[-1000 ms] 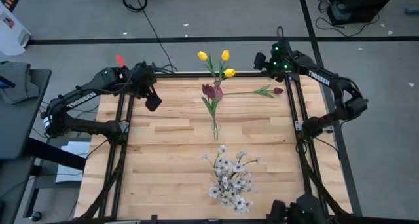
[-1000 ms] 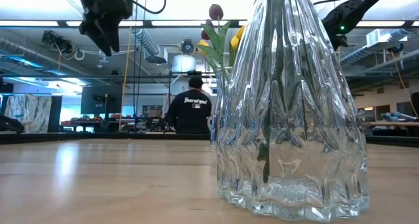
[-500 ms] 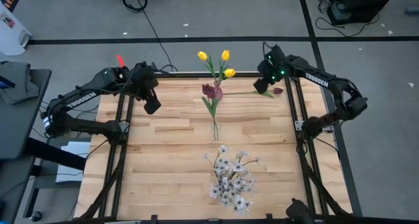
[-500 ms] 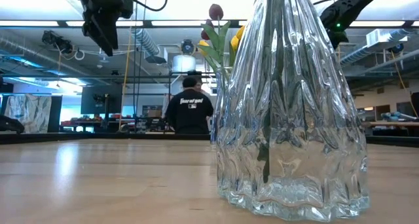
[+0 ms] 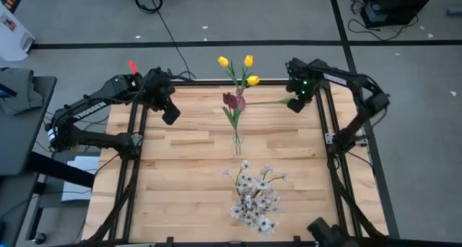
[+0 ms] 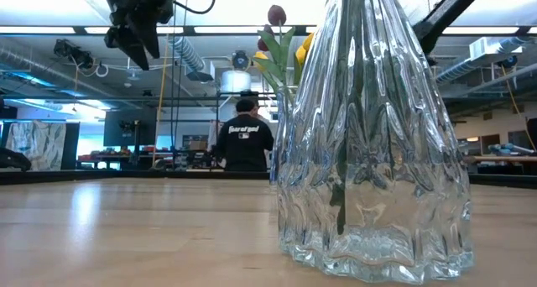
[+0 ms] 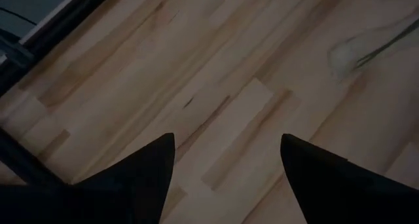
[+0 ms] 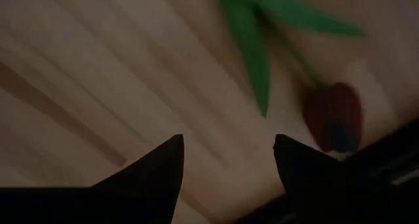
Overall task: Sort flowers into vase by color
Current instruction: Put the red flower into the top transparent vase
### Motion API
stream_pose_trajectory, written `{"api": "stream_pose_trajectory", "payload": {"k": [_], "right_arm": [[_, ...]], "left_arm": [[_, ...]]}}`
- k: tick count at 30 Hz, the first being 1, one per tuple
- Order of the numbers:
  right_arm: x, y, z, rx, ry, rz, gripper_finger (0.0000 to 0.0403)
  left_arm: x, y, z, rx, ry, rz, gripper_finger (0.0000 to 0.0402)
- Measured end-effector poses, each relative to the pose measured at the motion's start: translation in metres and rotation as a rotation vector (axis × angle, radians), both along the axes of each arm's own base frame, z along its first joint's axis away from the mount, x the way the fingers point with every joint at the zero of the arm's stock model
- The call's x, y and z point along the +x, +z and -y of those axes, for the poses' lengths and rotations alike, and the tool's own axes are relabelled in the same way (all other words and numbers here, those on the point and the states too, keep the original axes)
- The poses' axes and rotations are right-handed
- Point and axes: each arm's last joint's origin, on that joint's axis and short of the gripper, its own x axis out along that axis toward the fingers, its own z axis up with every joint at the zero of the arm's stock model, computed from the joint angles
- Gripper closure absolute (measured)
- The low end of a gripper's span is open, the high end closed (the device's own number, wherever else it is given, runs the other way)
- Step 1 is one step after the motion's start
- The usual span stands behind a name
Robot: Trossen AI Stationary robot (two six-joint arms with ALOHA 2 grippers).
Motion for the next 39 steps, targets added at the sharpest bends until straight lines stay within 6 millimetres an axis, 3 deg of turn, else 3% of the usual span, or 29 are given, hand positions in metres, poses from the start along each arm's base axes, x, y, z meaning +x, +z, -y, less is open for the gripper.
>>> {"api": "stream_pose_trajectory", "payload": {"k": [3, 6, 11, 18, 22, 31, 39], "right_arm": [[0.011, -0.007, 0.009, 0.075, 0.061, -0.052, 0.0156], [0.025, -0.002, 0.021, 0.061, 0.122, -0.067, 0.0156], [0.049, 0.026, 0.045, -0.103, 0.223, 0.02, 0.0156], [0.076, 0.035, 0.056, -0.352, 0.581, -0.016, 0.0156], [0.074, 0.033, 0.047, -0.265, 0.694, -0.041, 0.0156], [0.045, 0.005, 0.04, -0.081, 0.588, -0.066, 0.0157], [0.044, -0.002, 0.039, -0.044, 0.577, 0.029, 0.0173]], "left_arm": [[0.001, 0.001, -0.001, -0.001, 0.012, 0.022, 0.012], [0.002, 0.001, 0.0, -0.021, 0.019, 0.042, 0.012], [0.004, 0.003, -0.001, -0.025, 0.028, 0.073, 0.012], [0.006, 0.003, -0.001, -0.031, 0.008, 0.096, 0.012], [0.006, 0.003, -0.001, -0.017, -0.019, 0.088, 0.012], [0.006, 0.004, 0.0, -0.012, -0.033, 0.087, 0.0119], [0.01, 0.004, 0.008, -0.018, -0.073, 0.091, 0.0119]]}}
